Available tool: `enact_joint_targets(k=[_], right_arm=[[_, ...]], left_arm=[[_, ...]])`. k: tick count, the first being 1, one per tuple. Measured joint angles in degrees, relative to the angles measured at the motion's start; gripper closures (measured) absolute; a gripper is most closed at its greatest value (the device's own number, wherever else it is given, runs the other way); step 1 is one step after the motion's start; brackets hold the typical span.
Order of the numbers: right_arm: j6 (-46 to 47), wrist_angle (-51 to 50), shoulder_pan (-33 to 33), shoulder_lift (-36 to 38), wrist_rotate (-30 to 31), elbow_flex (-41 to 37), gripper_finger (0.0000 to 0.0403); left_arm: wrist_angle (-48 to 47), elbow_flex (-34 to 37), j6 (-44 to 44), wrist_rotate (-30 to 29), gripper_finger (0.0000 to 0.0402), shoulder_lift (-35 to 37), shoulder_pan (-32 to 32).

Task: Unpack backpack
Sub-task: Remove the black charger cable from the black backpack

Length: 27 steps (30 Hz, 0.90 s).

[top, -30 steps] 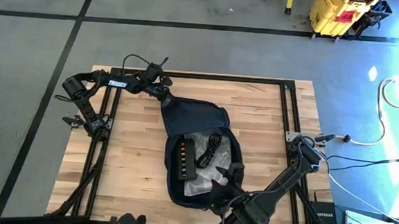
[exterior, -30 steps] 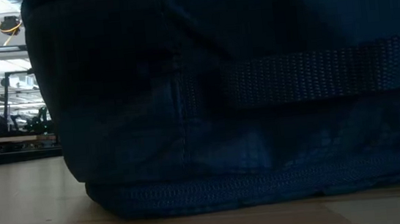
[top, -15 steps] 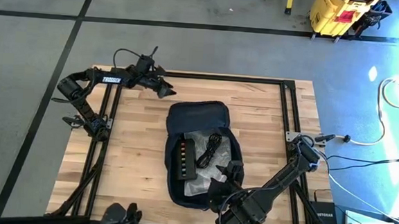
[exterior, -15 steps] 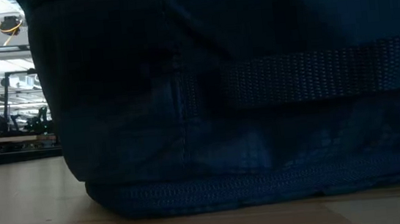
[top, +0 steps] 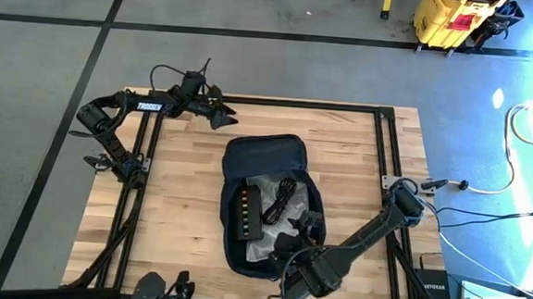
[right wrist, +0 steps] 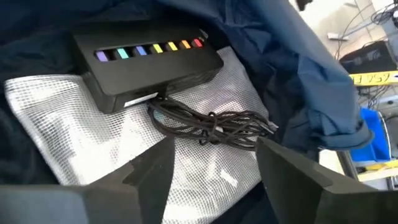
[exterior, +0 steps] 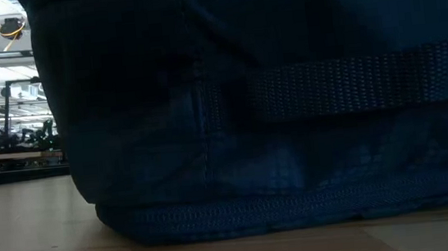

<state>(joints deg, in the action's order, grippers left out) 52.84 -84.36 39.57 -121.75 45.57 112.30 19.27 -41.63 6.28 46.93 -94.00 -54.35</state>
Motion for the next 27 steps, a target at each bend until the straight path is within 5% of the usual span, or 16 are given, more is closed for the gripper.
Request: enact_joint_targets(k=[6,15,23,27], right_arm=[[-0.2,8.0,0.2,4.9,3.0,-6.9,0.0240],[-0.6,32.7,0.0,18.3,3.3,-30.8,0.0254],[-3.1,61.2,-1.3,31.2,3.2,-54.1,0.0254],[-2.5,73.4,-4.3,35.1,-0.7,-61.9,0.0249]], left_arm=[[10.1,-0.1,5.2,4.9,0.0079,0.0,0.0],[13.5,-0.1,5.5,8.2,0.0080,0.5,1.4],[12.8,0.2,3.1,4.0,0.0080,6.7,5.5],[16.9,4.5,-0.6,-3.9,0.0080,13.9,9.5]])
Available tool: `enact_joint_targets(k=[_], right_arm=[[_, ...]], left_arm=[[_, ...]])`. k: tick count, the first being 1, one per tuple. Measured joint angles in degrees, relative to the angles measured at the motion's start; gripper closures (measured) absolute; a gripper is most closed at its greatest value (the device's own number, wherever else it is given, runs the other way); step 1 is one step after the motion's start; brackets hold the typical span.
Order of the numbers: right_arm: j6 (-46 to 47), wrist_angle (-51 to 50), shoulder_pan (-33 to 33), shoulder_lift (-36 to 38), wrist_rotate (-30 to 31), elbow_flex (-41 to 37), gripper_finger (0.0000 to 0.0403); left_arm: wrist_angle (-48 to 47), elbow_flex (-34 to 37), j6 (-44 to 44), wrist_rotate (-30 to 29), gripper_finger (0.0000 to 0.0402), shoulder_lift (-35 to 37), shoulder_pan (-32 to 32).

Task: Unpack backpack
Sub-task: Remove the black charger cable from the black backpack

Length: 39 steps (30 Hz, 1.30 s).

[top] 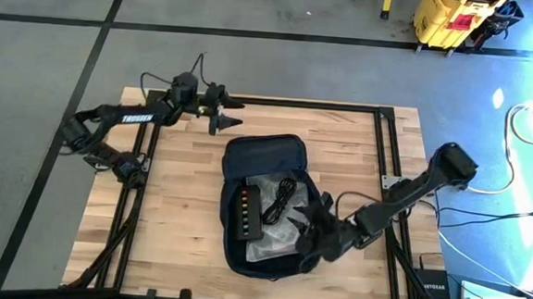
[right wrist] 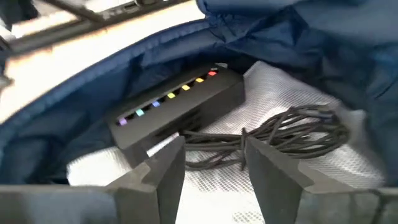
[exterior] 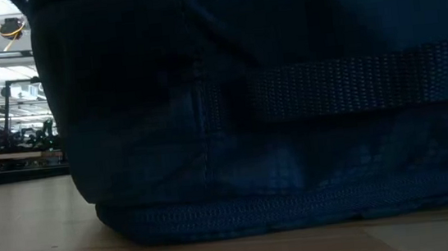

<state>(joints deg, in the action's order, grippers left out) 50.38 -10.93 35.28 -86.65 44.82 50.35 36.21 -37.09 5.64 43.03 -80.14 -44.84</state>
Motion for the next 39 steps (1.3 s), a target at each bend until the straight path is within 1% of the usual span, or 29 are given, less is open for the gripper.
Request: enact_joint_targets(k=[3,8,11,15,18,22,24,26,31,36,39], right_arm=[[-2.6,3.8,-1.8,0.3,-2.8,-1.6,0.0239],[-7.5,5.9,-3.3,0.3,-3.3,-1.6,0.0221],[-10.3,7.8,-3.9,0.3,-3.5,-1.6,0.0214],[-13.0,8.0,-3.9,0.3,-3.9,-1.6,0.0213],[-15.2,8.1,-3.8,0.3,-4.5,-1.6,0.0213],[-21.6,8.2,-3.8,0.3,-5.4,-1.6,0.0214],[-22.8,7.9,-3.8,0.3,-5.8,-1.6,0.0214],[-24.4,7.8,-3.8,0.3,-6.5,-1.6,0.0214],[-26.4,7.9,-3.5,0.3,-6.8,-1.6,0.0214],[-27.7,7.1,-1.4,0.9,-6.8,-1.6,0.0214],[-27.8,6.1,1.4,3.3,-3.9,-1.6,0.0214]], left_arm=[[7.5,5.5,0.0,-4.2,0.0080,6.0,3.2],[17.0,15.0,4.3,-8.5,0.0080,13.6,10.0],[18.4,19.1,2.9,-12.2,0.0080,16.6,16.1],[19.5,22.4,0.8,-20.3,0.0080,18.0,26.8],[19.6,23.2,-1.5,-28.0,0.0080,17.8,36.2],[20.0,23.3,-5.5,-41.1,0.0080,16.6,48.5],[20.0,23.3,-6.7,-47.9,0.0080,15.6,53.8],[20.1,23.3,-6.6,-53.5,0.0080,14.1,58.4],[20.0,23.3,-1.1,-64.5,0.0080,8.0,68.2],[20.0,23.3,6.0,-78.1,0.0080,1.3,77.3],[18.8,23.3,9.0,-84.0,0.0080,-0.3,83.4]])
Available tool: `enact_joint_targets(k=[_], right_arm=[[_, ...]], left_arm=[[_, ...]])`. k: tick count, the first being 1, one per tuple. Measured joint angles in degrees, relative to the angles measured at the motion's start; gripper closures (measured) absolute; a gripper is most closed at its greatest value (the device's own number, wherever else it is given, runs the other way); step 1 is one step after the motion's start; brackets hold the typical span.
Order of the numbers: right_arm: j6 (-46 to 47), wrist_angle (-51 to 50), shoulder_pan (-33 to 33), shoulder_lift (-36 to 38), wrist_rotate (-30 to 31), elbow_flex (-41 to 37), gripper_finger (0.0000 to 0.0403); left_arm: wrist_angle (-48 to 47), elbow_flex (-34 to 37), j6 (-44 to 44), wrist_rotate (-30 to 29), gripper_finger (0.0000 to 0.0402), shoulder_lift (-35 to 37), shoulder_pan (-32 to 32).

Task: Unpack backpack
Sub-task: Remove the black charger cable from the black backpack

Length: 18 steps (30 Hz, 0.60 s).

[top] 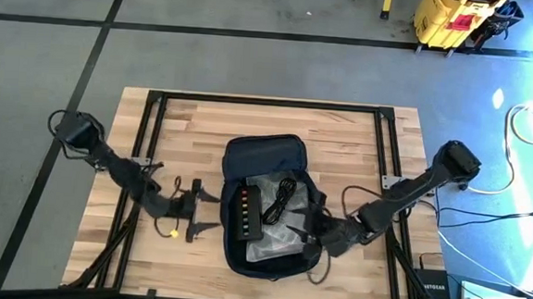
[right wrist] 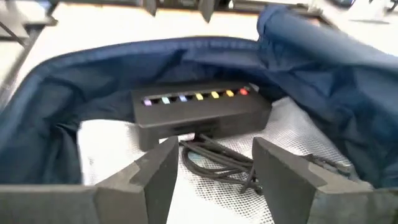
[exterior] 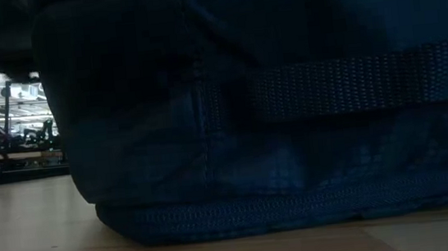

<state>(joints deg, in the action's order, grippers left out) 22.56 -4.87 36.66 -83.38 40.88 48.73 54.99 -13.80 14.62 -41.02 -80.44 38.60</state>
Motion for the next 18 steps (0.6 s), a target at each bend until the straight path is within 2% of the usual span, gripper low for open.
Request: enact_joint_targets(k=[5,8,13,18], right_arm=[[2.3,-6.2,4.8,4.1,6.0,0.1,0.0214],[11.8,-18.3,7.0,5.5,7.5,0.1,0.0215],[30.6,-37.7,10.3,5.6,8.2,0.0,0.0236],[39.0,-46.2,12.6,5.6,7.9,0.0,0.0270]], left_arm=[[-13.3,0.1,10.2,-5.2,0.0080,-0.6,6.1],[-21.9,0.3,16.1,-5.9,0.0080,-0.7,6.3],[-21.1,1.7,15.0,-5.4,0.0080,-0.7,4.0],[-20.8,2.7,13.4,2.0,0.0080,-0.7,-2.0]])
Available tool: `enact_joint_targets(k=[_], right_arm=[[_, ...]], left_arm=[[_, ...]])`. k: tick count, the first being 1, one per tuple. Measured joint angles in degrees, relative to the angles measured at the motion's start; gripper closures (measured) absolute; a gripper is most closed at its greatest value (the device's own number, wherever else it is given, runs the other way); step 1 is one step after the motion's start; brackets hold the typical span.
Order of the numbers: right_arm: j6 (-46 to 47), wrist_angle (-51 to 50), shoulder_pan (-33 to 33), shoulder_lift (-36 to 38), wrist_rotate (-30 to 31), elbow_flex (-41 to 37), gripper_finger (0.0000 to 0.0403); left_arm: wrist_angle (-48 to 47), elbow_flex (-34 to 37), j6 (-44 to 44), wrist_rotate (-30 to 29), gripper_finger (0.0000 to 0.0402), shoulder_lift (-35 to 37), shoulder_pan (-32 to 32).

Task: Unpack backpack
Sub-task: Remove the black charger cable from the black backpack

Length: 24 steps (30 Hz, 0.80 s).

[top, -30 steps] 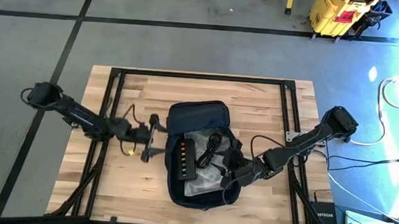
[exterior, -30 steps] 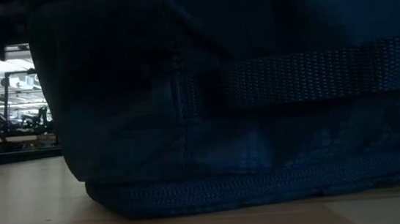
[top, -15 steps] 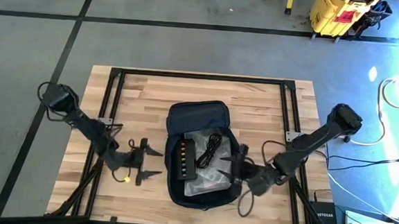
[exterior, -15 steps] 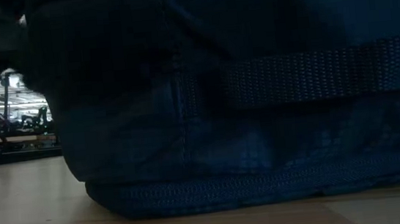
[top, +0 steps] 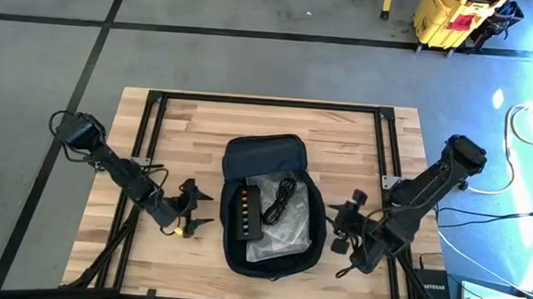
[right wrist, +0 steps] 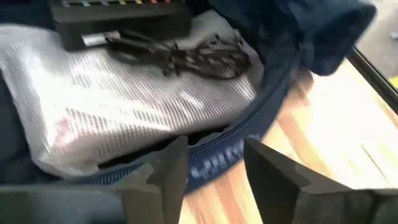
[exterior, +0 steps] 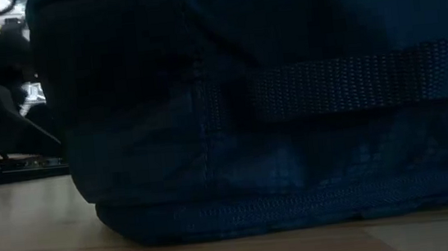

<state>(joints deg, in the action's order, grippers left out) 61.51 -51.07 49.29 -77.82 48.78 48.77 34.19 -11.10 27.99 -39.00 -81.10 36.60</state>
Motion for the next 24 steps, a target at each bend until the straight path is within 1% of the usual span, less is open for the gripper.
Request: enact_joint_targets(k=[3,7,11,15,18,20,24], right_arm=[[4.5,-3.3,-0.1,0.0,-2.5,-0.8,0.0286],[6.0,-3.1,-0.1,0.0,-3.4,-2.5,0.0300],[6.1,-3.2,0.6,0.6,-4.2,-2.8,0.0307],[8.6,-4.7,3.5,3.3,-2.2,-2.8,0.0308],[13.4,-9.1,5.3,4.1,-3.0,-2.8,0.0308],[16.0,-9.7,6.2,4.0,-3.7,-4.2,0.0308],[14.4,-2.6,6.1,4.0,-5.4,-9.0,0.0308]], left_arm=[[2.9,0.1,-3.0,4.7,0.0080,0.0,-3.5],[6.3,0.2,-6.9,9.2,0.0080,0.0,-7.3],[5.7,0.2,-7.6,12.6,0.0080,0.0,-9.8],[5.4,0.2,-8.4,13.5,0.0080,-0.3,-10.8],[5.6,0.2,-8.7,13.6,0.0080,-0.4,-11.3],[5.7,0.2,-8.9,13.6,0.0080,-0.4,-11.3],[5.8,0.2,-8.8,13.6,0.0080,-0.4,-11.3]])
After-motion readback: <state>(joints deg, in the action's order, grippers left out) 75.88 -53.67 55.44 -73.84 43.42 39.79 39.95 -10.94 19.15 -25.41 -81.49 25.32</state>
